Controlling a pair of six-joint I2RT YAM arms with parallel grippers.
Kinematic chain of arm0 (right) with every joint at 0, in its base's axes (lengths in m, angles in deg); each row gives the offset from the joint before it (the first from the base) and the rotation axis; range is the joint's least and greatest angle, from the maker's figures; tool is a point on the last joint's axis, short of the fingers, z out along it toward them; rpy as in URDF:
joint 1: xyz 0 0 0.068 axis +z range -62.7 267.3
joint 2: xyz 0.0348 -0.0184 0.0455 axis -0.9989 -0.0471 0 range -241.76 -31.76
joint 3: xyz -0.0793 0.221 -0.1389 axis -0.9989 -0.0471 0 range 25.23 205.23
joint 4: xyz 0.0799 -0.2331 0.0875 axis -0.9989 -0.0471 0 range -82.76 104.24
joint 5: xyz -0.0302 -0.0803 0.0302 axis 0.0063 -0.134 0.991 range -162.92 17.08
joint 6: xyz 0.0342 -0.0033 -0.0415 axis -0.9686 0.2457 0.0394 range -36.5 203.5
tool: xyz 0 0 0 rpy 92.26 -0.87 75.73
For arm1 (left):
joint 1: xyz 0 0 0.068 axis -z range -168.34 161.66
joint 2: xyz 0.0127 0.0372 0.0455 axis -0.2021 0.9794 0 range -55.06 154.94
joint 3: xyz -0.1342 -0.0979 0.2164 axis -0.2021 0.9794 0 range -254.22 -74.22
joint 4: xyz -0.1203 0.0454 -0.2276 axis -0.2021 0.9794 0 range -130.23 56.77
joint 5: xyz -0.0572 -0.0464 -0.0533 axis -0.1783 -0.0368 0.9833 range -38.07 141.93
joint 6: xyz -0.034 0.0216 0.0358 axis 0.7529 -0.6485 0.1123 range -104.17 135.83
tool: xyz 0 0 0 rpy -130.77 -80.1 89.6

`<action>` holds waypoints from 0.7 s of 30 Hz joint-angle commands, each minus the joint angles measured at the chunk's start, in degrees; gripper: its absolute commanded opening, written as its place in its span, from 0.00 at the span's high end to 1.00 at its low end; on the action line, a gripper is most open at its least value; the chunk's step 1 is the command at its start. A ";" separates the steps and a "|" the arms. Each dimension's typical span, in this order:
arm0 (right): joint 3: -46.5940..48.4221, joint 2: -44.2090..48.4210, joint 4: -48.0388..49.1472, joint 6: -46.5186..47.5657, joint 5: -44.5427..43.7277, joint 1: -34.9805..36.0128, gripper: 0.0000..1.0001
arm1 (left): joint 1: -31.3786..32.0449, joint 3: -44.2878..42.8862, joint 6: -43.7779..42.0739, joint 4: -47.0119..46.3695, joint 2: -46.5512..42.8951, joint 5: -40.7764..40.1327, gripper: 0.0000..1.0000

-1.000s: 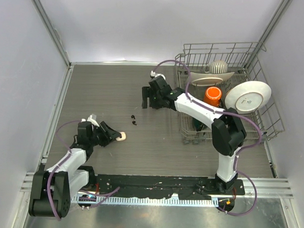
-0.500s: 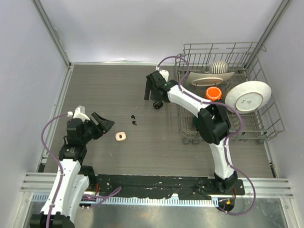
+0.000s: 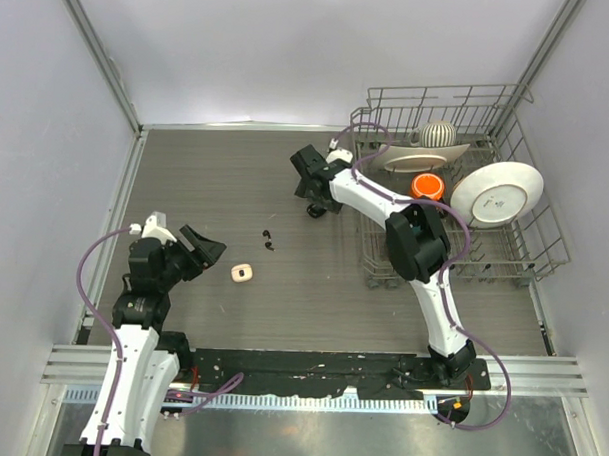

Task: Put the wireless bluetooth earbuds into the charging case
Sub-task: Pick up the charging case at the center of the board.

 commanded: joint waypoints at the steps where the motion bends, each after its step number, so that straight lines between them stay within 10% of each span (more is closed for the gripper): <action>1: 3.07 0.10 -4.30 -10.56 -5.26 0.08 0.19 | -0.35 -2.16 -1.04 0.17 -0.02 0.10 0.28; 21: 4.04 -4.47 -5.54 -18.75 -4.74 0.08 0.28 | -0.44 -2.86 -2.00 1.75 -0.55 -1.39 0.28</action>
